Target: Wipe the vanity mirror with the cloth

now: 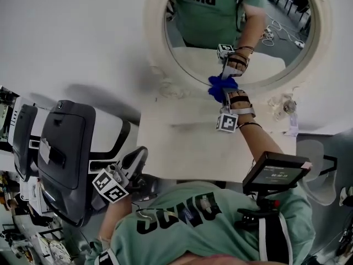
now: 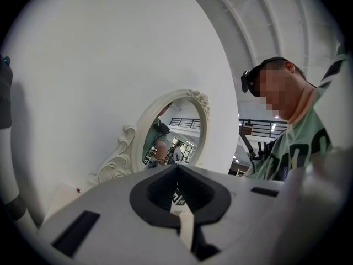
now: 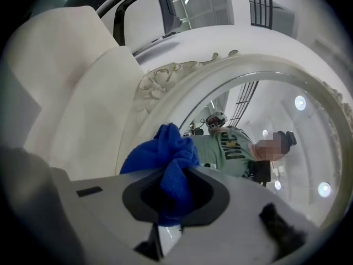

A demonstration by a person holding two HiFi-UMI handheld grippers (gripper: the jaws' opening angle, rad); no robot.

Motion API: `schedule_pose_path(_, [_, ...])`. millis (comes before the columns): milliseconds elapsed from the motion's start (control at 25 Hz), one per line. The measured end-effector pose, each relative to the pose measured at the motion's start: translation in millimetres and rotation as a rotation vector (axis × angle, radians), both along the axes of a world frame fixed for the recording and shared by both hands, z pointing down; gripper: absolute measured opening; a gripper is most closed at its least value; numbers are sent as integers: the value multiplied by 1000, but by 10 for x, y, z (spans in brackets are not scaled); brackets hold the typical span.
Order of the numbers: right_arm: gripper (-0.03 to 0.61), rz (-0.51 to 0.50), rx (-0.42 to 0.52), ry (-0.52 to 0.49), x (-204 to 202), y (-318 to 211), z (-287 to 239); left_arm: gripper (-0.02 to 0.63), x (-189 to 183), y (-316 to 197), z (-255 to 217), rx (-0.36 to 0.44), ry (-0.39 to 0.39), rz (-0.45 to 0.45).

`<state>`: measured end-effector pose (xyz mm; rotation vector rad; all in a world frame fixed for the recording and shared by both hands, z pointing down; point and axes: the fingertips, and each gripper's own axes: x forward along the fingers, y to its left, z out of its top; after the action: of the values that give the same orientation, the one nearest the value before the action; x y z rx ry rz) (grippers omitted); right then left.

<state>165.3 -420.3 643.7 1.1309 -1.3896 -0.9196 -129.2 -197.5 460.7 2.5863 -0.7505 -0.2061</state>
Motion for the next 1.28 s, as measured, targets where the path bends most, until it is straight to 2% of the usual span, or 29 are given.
schedule_pose_path(160, [48, -5, -112, 0, -68, 133, 35, 11, -5, 78, -177, 43, 16, 9])
schedule_pose_path(240, [48, -18, -89, -8, -62, 180, -240, 10, -11, 78, -285, 77, 33, 7])
schedule_pose_path(360, [48, -54, 67, -34, -33, 170, -1235, 9, -21, 36, -452, 137, 64, 5])
schedule_pose_path(520, [48, -90, 365, -43, -20, 327, -2959, 10, -20, 49, -648, 206, 105, 12])
schedule_pose_path(680, [48, -14, 619, -29, 198, 411, -4464, 11, 2, 36, -805, 262, 139, 17])
schedule_pose_path(800, [48, 74, 727, 4, 420, 362, -5141, 11, 10, 33, -884, 295, 157, 15])
schedule_pose_path(880, [49, 112, 753, 29, 497, 355, -5307, 11, -20, 49, -894, 304, 163, 9])
schedule_pose_path(1080, [49, 189, 743, 52, 635, 247, -5230, 10, -155, 59, -898, 306, 172, -20])
schedule_pose_path(1280, [48, 192, 762, 45, 642, 240, -5230, 10, -214, 59, -914, 305, 175, -39])
